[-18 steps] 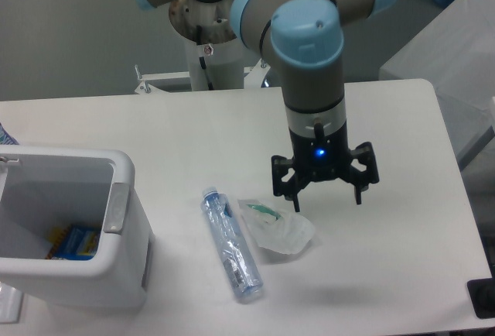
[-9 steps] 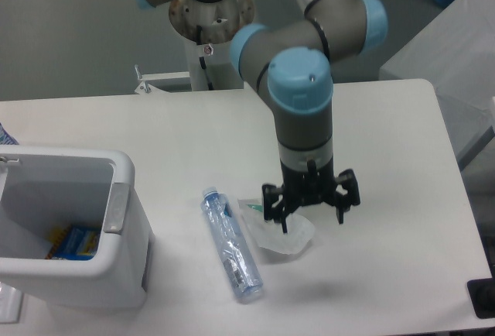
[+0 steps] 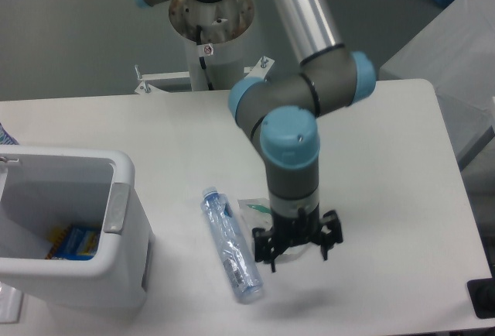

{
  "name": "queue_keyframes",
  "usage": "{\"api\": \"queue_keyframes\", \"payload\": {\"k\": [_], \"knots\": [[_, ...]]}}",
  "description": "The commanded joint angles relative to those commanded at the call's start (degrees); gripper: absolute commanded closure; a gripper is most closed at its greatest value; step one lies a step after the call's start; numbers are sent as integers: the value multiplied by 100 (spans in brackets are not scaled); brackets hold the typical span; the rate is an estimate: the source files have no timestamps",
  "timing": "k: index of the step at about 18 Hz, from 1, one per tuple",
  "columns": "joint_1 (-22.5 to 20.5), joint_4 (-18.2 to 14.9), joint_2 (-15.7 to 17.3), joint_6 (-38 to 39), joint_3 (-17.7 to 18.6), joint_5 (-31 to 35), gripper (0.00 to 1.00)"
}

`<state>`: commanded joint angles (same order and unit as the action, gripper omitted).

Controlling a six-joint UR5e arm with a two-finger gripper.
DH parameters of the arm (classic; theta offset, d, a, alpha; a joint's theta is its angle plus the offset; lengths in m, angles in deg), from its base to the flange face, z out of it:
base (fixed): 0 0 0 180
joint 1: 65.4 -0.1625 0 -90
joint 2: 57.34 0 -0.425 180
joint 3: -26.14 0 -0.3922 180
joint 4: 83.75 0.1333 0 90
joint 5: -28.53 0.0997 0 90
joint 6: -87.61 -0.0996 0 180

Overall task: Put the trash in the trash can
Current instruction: 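Move the open gripper over the clear plastic water bottle and lower, then close the gripper on the bottle's cap end and lift it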

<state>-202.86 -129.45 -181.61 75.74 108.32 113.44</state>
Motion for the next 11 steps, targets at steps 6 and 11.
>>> {"api": "queue_keyframes", "payload": {"k": [6, 11], "knots": [[228, 35, -316, 184, -44, -35, 0], [343, 35, -475, 316, -44, -9, 0]]}}
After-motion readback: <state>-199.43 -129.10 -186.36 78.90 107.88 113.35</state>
